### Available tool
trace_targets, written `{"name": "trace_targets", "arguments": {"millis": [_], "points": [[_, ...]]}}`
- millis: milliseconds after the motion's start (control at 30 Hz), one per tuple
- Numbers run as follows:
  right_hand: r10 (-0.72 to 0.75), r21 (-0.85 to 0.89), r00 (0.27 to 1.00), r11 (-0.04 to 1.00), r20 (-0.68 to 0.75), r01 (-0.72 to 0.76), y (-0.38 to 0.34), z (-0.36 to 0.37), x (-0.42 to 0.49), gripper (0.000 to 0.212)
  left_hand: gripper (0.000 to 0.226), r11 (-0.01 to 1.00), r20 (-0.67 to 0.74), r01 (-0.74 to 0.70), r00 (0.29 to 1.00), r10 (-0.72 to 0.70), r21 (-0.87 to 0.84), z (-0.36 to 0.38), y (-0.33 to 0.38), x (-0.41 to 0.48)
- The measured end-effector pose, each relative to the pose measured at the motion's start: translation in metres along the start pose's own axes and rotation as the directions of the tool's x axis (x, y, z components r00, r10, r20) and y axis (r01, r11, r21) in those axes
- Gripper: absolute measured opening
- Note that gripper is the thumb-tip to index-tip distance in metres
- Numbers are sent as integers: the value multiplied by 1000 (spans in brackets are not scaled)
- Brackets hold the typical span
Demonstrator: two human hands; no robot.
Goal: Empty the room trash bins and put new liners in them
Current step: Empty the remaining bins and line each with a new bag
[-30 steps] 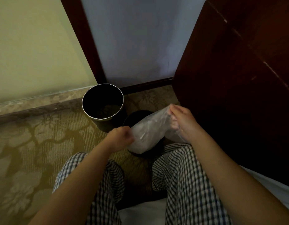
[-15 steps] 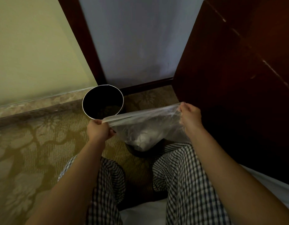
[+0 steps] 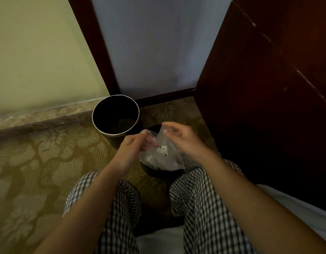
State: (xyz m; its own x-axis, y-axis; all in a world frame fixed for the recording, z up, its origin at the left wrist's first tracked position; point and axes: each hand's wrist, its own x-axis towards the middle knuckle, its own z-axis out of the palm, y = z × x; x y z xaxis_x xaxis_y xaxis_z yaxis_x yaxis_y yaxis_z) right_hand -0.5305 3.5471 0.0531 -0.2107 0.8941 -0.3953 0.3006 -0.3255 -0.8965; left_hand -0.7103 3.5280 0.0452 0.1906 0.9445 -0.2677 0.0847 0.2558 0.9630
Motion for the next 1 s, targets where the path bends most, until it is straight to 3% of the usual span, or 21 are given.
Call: {"name": "trace_targets", "arguments": {"millis": [100, 167, 233, 333, 433, 533, 633, 700, 800, 900, 1000], "points": [[25, 5, 984, 1000, 177, -26, 3, 14, 5, 48, 36, 998, 4, -33, 999, 33, -62, 4, 0, 5], [47, -16, 971, 999, 234, -44, 7, 19, 7, 43, 27, 983, -5, -40, 999, 40, -179, 5, -1, 8], [35, -56, 979, 998, 203, -24, 7, 21, 8, 31, 20, 954, -65, -45, 997, 27, -296, 4, 0, 9], [0, -66, 991, 998, 134, 9, 0, 16, 7, 23, 29, 961, -168, -35, 986, -12, -276, 0, 1, 14], [28, 66, 987, 997, 159, -39, -17, 10, 3, 27, 76, 991, 26, 18, 1000, -15, -135, 0, 4, 13], [22, 110, 983, 993, 182, -43, -36, 8, 11, 27, 98, 996, 296, 51, 955, -27, -72, 13, 4, 3], [15, 167, 986, 985, 167, -43, -56, 11, 24, 27, 87, 995, 400, 66, 916, -32, -70, 26, 6, -6], [9, 176, 987, 984, 158, -37, -66, 18, 30, 22, 69, 996, 337, 75, 940, -53, -53, 32, 8, -11], [-63, 75, 996, 995, 61, 59, -66, 30, 40, 21, 42, 997, 123, 69, 990, -64, -39, 36, 8, -9], [-72, 100, 997, 992, -15, 73, -59, 25, 43, 11, 28, 970, -55, 192, 978, -202, -153, 29, 7, -3], [44, 174, 996, 983, 76, -56, -42, 5, 35, 41, 36, 922, -179, 294, 922, -343, -254, 22, 8, 3]]}}
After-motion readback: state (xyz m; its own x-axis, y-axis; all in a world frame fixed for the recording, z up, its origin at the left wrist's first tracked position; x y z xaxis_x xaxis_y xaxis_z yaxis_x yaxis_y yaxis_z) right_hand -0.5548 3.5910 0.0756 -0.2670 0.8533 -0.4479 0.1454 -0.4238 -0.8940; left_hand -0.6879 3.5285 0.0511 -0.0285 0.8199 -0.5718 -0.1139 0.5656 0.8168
